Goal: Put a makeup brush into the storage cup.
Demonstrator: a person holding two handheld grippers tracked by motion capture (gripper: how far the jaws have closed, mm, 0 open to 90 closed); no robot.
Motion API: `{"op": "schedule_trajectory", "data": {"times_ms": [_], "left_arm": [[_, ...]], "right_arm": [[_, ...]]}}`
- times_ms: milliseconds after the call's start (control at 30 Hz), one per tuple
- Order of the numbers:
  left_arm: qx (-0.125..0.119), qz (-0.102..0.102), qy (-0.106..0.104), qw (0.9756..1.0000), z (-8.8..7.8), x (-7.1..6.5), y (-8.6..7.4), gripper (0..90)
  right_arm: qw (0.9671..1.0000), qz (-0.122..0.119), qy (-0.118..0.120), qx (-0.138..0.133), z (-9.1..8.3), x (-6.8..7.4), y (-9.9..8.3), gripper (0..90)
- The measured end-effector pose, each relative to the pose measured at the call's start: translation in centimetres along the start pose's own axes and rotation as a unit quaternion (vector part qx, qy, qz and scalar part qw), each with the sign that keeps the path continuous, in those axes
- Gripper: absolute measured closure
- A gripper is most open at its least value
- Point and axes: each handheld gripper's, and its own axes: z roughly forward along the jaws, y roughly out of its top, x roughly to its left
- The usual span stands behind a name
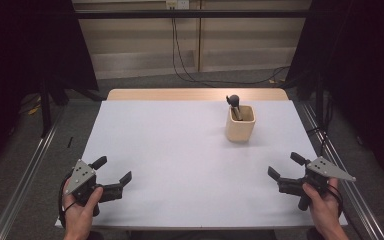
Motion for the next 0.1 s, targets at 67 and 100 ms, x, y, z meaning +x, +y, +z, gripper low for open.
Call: {"op": "schedule_trajectory", "data": {"times_ms": [67,100], "left_arm": [[0.000,0.001,0.001,1.0000,0.00,-0.02,0.01,2.0],[0.002,0.001,0.000,1.0000,0.02,-0.01,-0.02,2.0]], "right_arm": [[1.0000,-0.005,0.003,0.001,0.04,0.08,0.00,0.1],[1.0000,-0.007,0.000,0.002,0.05,0.08,-0.03,0.2]]}}
